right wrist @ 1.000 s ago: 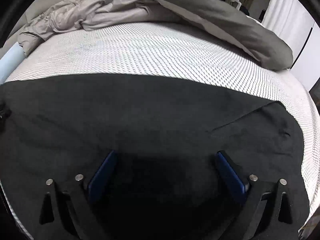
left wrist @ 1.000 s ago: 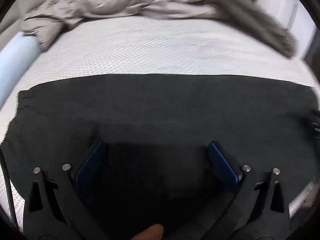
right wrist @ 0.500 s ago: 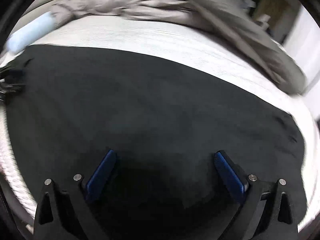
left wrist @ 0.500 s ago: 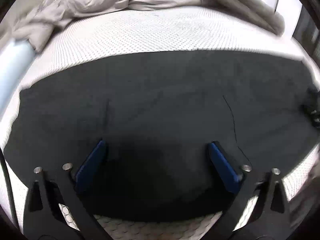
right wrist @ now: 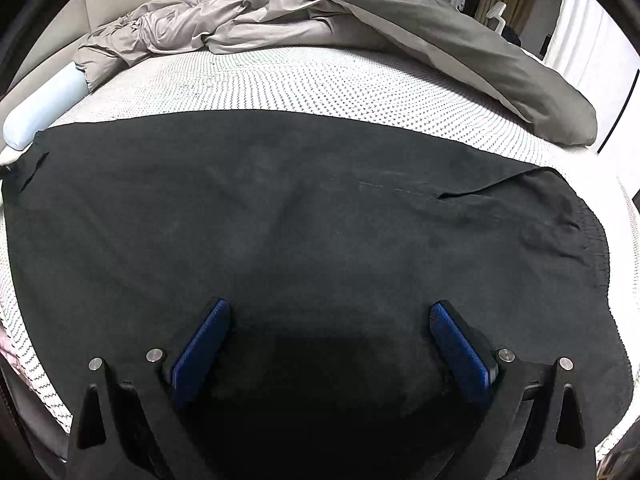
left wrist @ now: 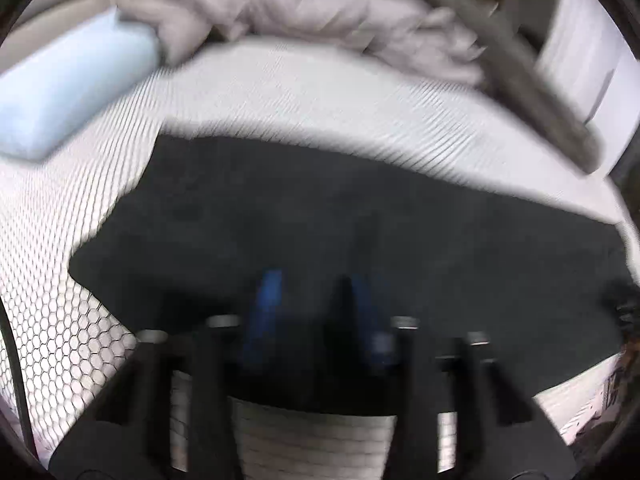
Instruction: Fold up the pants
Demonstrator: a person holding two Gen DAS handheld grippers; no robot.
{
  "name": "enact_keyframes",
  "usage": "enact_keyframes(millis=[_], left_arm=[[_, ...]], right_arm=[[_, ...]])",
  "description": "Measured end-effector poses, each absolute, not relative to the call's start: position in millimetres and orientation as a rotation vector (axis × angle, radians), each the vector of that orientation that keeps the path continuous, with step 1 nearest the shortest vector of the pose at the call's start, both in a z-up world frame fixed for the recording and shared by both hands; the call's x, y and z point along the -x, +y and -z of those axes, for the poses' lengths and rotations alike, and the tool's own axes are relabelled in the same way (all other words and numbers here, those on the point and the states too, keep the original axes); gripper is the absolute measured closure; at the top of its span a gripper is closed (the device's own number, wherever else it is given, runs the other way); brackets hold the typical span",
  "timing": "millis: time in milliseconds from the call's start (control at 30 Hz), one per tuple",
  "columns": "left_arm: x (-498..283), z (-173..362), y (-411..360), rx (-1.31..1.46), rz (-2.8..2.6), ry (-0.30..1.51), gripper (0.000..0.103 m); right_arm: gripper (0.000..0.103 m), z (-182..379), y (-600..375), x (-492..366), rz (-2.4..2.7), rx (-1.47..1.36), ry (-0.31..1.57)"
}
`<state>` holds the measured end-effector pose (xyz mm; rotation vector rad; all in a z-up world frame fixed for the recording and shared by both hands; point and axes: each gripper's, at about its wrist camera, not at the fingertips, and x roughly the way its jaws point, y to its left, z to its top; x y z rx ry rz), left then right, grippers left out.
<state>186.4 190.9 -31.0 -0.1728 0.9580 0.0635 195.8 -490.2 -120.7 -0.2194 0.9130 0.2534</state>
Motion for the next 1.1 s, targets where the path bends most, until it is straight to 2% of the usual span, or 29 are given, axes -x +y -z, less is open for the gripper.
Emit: enact_keyframes(millis=[33,67,200,267,400,500,633,833,967,1000,1067,1100], left_arm=[[-188,36,203,0.155,-0.075,0.96,0.098],[-187,36,219,0.159,-0.108,0.934,0.101],[-184,31,266,0.272,-0.218,0.918,0.102],[-183,26,265,0.268,-0.215,0.913,0.103],[-177,1,219,0.232,-0.008,0.877,0.101],[-200,7,193,0.139,-0.028,0.92,0.086],[-219,34,212,0.184,-0.174,0.982,0.086],[-191,15,223,0.141,-0.384,0.94,0.086],[-159,-11,178,0.121,-0.232,0.871,0.086],[-152,-18,165,0.124,-0.181,0.86,0.084],[-156,-31,134,0.13,-0.091,0.835,0.067],[-153,-34,111,0.128,-0.049,0.825,0.045]], right_arm=[[0.003,121,-489,-197,-0.254,0.221,0.912],[0.003,121,-489,-196,-0.257,0.219,0.913],[0.003,120,-490,-196,-0.259,0.219,0.915],[0.003,120,-488,-197,-0.259,0.22,0.915],[0.003,119,-490,-196,-0.258,0.218,0.919],[0.003,118,-490,-192,-0.257,0.221,0.918],[0.003,118,-493,-192,-0.264,0.218,0.919],[0.003,116,-509,-191,-0.221,0.259,0.913],[0.003,110,-536,-186,-0.141,0.259,0.907],[0.003,108,-541,-185,-0.132,0.243,0.908],[0.003,101,-541,-178,-0.146,0.219,0.911],[0.003,97,-536,-171,-0.194,0.215,0.904]])
